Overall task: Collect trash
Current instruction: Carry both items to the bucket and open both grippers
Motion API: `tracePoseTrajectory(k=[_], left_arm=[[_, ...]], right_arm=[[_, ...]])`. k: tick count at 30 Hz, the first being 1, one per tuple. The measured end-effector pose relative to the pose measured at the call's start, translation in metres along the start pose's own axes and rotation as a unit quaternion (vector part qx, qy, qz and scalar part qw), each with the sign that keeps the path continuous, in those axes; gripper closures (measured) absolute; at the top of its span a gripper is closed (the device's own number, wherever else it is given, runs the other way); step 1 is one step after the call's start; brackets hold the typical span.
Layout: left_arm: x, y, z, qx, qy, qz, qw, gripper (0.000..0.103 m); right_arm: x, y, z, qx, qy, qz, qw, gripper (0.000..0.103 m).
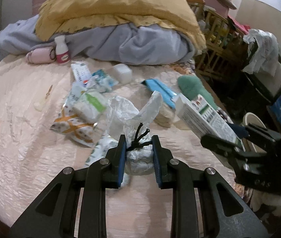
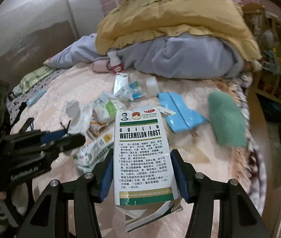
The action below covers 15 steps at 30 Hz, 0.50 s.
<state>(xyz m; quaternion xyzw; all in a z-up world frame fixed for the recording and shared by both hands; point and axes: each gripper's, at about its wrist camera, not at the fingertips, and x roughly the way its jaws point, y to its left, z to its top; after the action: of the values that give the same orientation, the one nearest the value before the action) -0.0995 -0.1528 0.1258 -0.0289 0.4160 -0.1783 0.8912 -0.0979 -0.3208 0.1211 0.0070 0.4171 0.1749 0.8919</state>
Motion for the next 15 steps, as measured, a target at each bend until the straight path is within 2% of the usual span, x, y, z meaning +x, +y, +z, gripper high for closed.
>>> tracePoseTrajectory(k=[5, 9, 15], left_arm=[[-0.001, -0.034, 0.002, 0.024, -0.003, -0.017, 0.9996, 0.081], [0.004, -0.062, 0.006, 0.035, 0.005, -0.044, 0.9984, 0.081], [0.011, -0.112, 0.01, 0.062, 0.008, -0.074, 0.9953, 0.081]], right_arm=[[-0.035, -0.018, -0.017, 0.018, -0.021, -0.014, 1.0, 0.05], [-0.066, -0.034, -0.028, 0.029, -0.042, -0.03, 0.998, 0.05], [-0.105, -0.072, -0.044, 0.062, -0.065, -0.063, 0.994, 0.05]])
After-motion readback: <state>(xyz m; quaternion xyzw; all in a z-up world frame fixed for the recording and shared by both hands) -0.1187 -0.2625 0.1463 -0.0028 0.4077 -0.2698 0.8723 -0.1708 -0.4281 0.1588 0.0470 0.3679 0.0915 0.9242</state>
